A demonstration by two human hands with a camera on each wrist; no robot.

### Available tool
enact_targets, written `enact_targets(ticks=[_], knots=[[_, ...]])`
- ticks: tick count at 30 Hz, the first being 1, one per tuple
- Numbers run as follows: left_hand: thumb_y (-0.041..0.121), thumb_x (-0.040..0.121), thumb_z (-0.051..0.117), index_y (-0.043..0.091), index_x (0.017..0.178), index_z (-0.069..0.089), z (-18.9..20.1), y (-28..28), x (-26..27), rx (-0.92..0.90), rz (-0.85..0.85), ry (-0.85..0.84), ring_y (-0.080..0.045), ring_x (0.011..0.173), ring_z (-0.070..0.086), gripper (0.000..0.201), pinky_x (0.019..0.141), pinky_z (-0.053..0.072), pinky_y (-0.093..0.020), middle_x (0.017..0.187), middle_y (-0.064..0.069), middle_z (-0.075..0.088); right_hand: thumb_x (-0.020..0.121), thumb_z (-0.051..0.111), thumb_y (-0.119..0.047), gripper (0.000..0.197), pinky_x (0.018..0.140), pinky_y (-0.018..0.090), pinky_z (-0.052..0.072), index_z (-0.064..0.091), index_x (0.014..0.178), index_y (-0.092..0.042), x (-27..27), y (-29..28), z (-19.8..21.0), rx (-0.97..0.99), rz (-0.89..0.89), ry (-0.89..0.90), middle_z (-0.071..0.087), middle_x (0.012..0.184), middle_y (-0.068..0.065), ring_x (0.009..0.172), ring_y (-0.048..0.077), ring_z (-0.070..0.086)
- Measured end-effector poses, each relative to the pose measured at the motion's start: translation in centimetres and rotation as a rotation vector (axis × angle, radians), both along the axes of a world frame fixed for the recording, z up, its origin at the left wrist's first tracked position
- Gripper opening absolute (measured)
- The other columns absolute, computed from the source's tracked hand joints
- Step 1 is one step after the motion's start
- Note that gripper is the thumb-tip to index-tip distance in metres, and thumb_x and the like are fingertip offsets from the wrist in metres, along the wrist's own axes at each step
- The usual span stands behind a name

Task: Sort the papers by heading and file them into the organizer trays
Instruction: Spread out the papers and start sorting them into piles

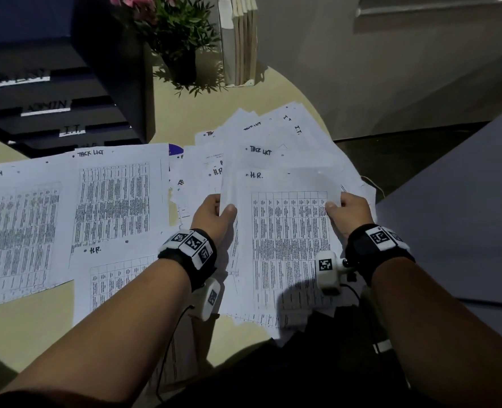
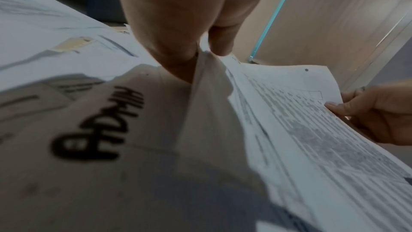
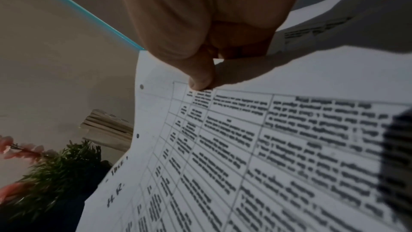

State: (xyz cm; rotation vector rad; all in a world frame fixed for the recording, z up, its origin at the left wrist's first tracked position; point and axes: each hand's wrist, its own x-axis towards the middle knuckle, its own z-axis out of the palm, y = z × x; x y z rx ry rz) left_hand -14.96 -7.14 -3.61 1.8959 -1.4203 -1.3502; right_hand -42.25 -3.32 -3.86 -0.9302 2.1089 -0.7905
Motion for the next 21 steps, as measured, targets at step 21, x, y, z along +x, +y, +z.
enact_targets(ticks=[21], knots=[[-0.007,0.092,0.04,0.007,0.077,0.041,-0.8,1.6,9.0,-0.083,0.341,-0.449,-0.024,0.073,0.044,0.021,0.049,0.021,-0.025,0.066,-0.001,0.038,0.088,0.059,-0.003,0.015,0.072,0.024,0.043,0.072,0.095,-0.005,7.2,-1.8,0.4,0.022,0.358,0.143,0.067,0.095,0.012,0.087,0.027,0.062]])
